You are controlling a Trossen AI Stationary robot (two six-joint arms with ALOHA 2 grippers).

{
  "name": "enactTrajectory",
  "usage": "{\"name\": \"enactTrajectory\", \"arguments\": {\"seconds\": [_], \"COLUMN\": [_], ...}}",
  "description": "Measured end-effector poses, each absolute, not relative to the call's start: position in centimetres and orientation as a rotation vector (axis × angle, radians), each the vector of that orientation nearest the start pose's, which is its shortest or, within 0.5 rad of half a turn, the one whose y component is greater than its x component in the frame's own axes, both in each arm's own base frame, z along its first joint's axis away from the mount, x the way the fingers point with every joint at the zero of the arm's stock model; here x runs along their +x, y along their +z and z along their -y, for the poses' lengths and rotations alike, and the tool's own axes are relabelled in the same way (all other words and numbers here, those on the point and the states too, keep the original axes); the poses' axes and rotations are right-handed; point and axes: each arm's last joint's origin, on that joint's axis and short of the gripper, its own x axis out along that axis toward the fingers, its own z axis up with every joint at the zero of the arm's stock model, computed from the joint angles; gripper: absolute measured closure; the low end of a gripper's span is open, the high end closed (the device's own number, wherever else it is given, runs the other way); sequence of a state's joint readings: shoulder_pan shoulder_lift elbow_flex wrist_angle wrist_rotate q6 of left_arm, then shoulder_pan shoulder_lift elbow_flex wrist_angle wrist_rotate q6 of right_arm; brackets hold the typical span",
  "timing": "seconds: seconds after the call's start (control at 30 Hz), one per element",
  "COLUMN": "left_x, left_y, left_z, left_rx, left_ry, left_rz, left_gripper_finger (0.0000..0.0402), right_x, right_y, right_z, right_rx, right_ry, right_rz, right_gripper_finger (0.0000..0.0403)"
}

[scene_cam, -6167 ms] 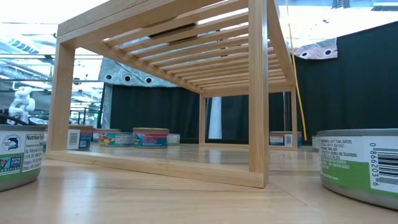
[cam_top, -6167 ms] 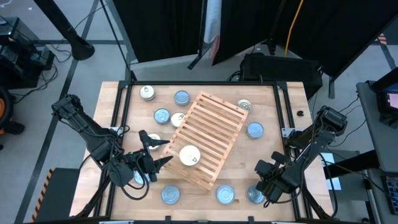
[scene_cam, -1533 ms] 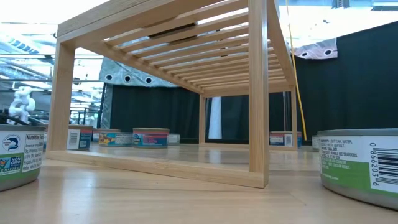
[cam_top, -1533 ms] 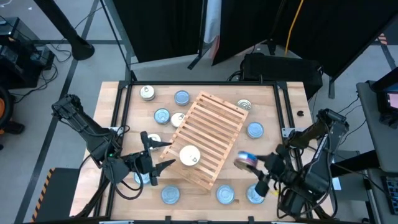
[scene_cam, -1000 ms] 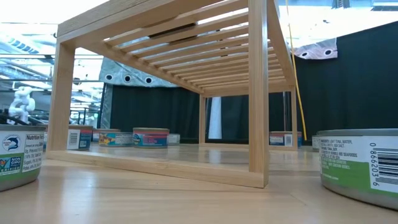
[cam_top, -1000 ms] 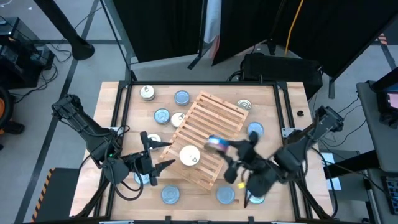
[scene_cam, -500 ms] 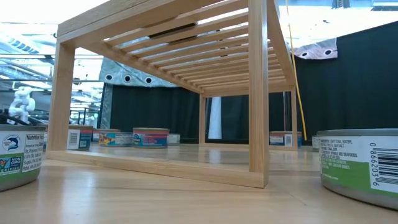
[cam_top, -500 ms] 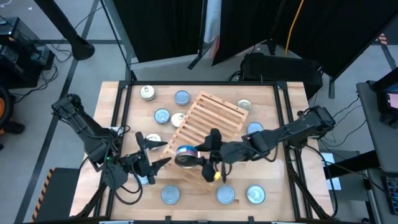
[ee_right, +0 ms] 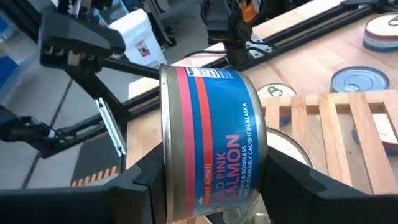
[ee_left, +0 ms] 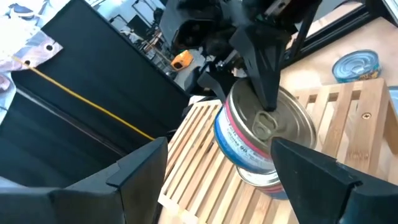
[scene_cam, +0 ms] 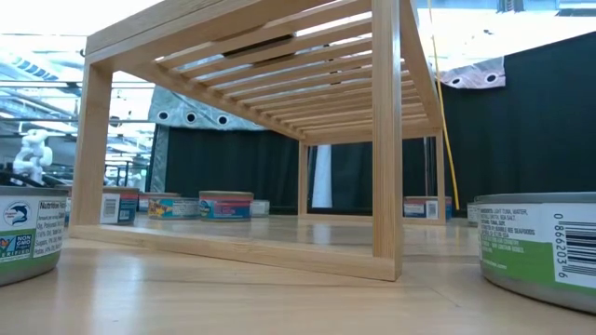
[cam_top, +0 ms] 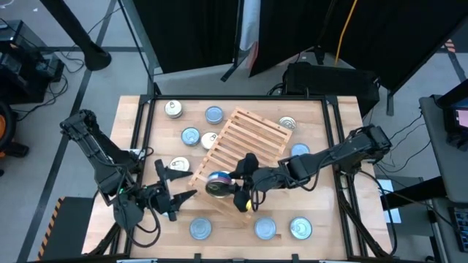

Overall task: Stack canned seafood by type on shelf
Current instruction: Stack the blue-pink tuna can on top of the other blue-pink tuna can on the shelf

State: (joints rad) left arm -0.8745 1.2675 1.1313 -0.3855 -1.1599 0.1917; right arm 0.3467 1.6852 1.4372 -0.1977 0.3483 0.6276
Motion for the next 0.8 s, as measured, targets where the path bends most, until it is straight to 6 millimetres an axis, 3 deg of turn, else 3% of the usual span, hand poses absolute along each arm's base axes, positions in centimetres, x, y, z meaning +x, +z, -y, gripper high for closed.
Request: {"name": "enactTrajectory", "arguments": {"seconds": [0.43,0.8], "left_x": [18.8,20.3], "left_y": [34.1,33.6], "left_z": [18.1,16.6], "left_rx": [0.614,0.566], "left_ry": [0.254,0.205], "left_rz": [-0.311,-0.384], "left_gripper_finger": [0.0109,0.0109], "right_x": [37.0,37.1], "right_y": [31.5,31.3], "right_z": [-11.8,-11.3], "right_rx": [0.525,0.576], "right_ry": [-0.116,-0.145], "right_rz": [-0.400,-0.412], "right_gripper_finger": [0.0218,0.0165]}}
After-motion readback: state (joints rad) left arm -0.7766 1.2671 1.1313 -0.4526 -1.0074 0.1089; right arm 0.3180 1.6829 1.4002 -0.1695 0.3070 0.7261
